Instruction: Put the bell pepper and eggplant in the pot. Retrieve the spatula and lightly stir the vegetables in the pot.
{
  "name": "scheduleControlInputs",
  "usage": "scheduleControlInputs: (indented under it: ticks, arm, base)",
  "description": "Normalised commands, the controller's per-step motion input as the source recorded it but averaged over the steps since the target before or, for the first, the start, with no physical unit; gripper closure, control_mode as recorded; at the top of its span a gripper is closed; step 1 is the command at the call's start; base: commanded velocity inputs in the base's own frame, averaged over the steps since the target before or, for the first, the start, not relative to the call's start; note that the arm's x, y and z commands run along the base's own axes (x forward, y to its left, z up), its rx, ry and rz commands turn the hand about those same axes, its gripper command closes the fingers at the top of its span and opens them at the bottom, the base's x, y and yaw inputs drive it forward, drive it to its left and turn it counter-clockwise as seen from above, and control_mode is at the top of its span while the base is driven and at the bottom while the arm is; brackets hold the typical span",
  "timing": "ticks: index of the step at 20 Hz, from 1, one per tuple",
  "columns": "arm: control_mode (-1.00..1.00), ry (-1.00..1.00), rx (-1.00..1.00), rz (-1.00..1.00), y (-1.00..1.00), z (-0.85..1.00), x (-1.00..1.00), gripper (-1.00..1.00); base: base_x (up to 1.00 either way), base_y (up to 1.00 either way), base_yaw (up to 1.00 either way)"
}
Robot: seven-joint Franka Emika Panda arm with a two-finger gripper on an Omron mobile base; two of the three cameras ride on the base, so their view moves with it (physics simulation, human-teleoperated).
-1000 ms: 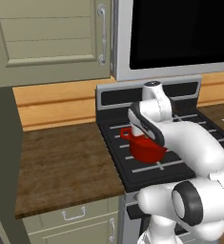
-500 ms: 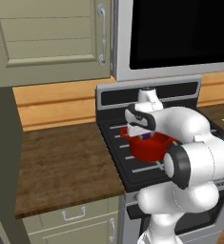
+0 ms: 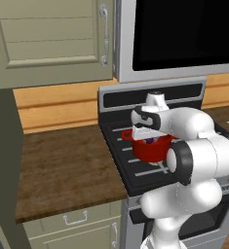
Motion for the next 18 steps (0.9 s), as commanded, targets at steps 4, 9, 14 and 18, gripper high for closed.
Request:
scheduleControlInputs:
  ticks: [4,9,14,18]
  arm:
    - [-1.00,-0.03,0.00,0.00,0.01,-0.02,-0.20,-1.00]
    - [-1.00,-0.01,0.00,0.00,0.00,0.00,-0.22,-1.00]
    - [-1.00,-0.03,0.00,0.00,0.00,0.02,-0.02,-1.00]
    - [-1.00,-0.13,0.00,-0.02,0.00,0.33,0.00,-1.00]
  base:
    - [0.00,0.00,0.00]
    - [0.00,0.00,0.00]
    - [0.00,0.00,0.00]
    - [0.00,0.00,0.00]
